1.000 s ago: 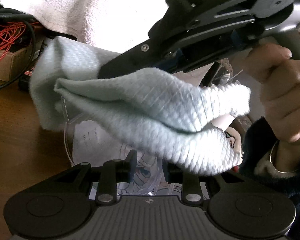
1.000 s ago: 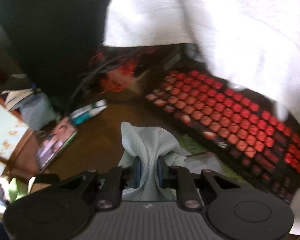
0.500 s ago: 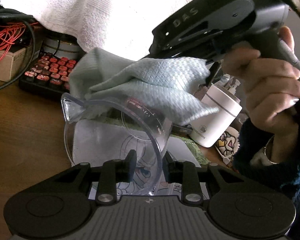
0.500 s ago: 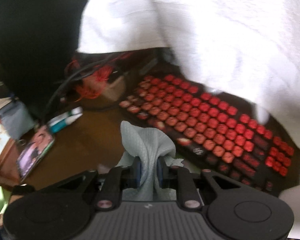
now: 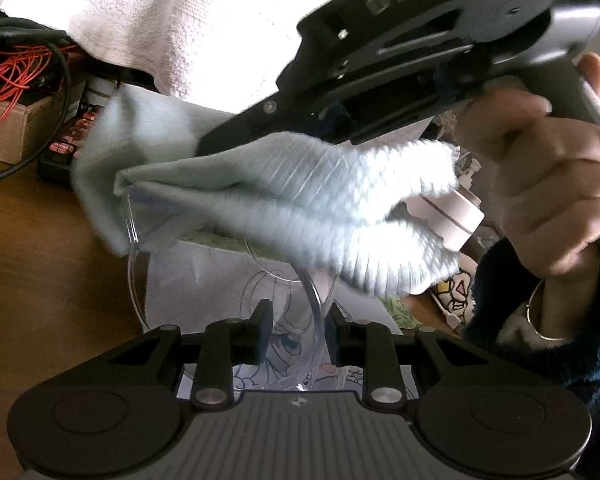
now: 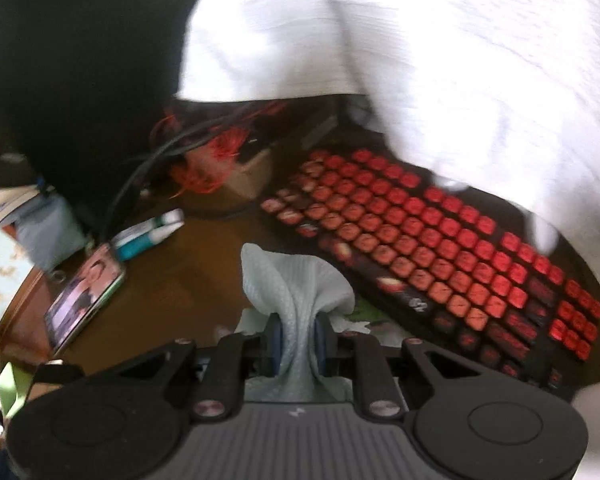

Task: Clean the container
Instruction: 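Rub the blue cloth over the jug rim with the right gripper, then wipe the cloth back and forth along the jug rim with the right gripper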

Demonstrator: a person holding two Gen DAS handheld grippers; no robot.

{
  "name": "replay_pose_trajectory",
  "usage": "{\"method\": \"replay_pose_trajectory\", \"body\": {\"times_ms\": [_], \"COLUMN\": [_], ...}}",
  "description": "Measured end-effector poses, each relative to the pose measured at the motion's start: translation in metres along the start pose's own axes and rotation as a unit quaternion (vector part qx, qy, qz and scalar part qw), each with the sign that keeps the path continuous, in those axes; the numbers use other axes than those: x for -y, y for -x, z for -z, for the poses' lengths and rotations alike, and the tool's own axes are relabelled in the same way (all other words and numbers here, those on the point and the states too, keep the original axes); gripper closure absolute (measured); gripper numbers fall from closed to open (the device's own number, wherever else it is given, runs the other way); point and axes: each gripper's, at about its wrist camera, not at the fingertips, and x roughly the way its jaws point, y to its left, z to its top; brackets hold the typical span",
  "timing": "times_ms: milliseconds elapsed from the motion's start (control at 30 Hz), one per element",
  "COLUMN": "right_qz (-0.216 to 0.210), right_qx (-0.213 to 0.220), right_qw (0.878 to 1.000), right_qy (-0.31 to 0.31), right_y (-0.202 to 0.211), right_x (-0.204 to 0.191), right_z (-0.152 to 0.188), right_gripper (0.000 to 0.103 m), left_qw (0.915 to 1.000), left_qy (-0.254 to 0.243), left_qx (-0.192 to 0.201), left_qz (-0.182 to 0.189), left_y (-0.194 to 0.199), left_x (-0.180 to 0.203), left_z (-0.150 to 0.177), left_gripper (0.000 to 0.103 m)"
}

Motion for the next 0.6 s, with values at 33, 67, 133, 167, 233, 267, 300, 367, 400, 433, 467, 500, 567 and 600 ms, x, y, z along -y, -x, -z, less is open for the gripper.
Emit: {"method": "replay_pose_trajectory", "body": {"times_ms": [33, 67, 133, 167, 233, 267, 300, 367, 400, 433, 467, 500, 567, 600], "right_qz": [-0.011, -0.022, -0.031, -0.034, -0.029, -0.027, -0.018, 0.018, 0.045, 0.064, 0.082, 0.092, 0.103, 0.109], "right_qx": [-0.001, -0.003, -0.004, -0.005, -0.005, -0.005, -0.004, 0.003, 0.008, 0.012, 0.015, 0.017, 0.017, 0.017], "right_qw": [1.000, 1.000, 0.999, 0.999, 0.999, 0.999, 1.000, 1.000, 0.999, 0.998, 0.997, 0.996, 0.994, 0.994], "right_qy": [0.006, 0.011, 0.020, 0.024, 0.020, 0.018, 0.016, 0.009, 0.003, -0.002, -0.007, -0.013, -0.018, -0.020], "right_y": [0.000, 0.000, 0.000, 0.000, 0.000, 0.000, 0.000, 0.001, 0.001, 0.000, 0.000, 0.000, 0.000, 0.000], "right_x": [-0.003, -0.006, -0.012, -0.014, -0.013, -0.012, -0.010, -0.006, -0.004, -0.001, 0.002, 0.006, 0.010, 0.012], "right_z": [0.001, 0.002, 0.003, 0.004, 0.003, 0.003, 0.002, 0.001, 0.000, -0.001, -0.001, -0.002, -0.003, -0.003], "right_gripper": [0.087, 0.087, 0.087, 0.087, 0.087, 0.087, 0.087, 0.088, 0.088, 0.088, 0.088, 0.088, 0.088, 0.088], "left_qw": [1.0000, 1.0000, 1.0000, 1.0000, 1.0000, 1.0000, 1.0000, 1.0000, 1.0000, 1.0000, 1.0000, 1.0000, 1.0000, 1.0000], "left_qy": [0.000, 0.000, 0.000, 0.000, 0.000, 0.000, 0.000, 0.001, 0.001, 0.001, 0.001, 0.002, 0.002, 0.002], "left_qx": [0.000, 0.000, 0.000, 0.000, 0.000, 0.000, 0.000, 0.000, 0.000, 0.000, 0.000, 0.000, 0.000, 0.001], "left_qz": [0.000, 0.000, 0.000, 0.000, -0.001, -0.001, -0.001, 0.000, 0.000, 0.000, 0.000, 0.000, 0.000, 0.000], "left_y": [0.000, 0.001, 0.001, 0.001, 0.002, 0.002, 0.002, 0.003, 0.004, 0.004, 0.005, 0.005, 0.006, 0.007], "left_x": [0.001, 0.002, 0.003, 0.004, 0.007, 0.008, 0.009, 0.011, 0.012, 0.012, 0.012, 0.012, 0.015, 0.016], "left_z": [0.000, 0.001, 0.002, 0.002, 0.003, 0.003, 0.004, 0.005, 0.005, 0.005, 0.005, 0.005, 0.007, 0.008], "left_gripper": [0.077, 0.077, 0.077, 0.077, 0.077, 0.076, 0.077, 0.077, 0.077, 0.077, 0.077, 0.077, 0.077, 0.077]}}
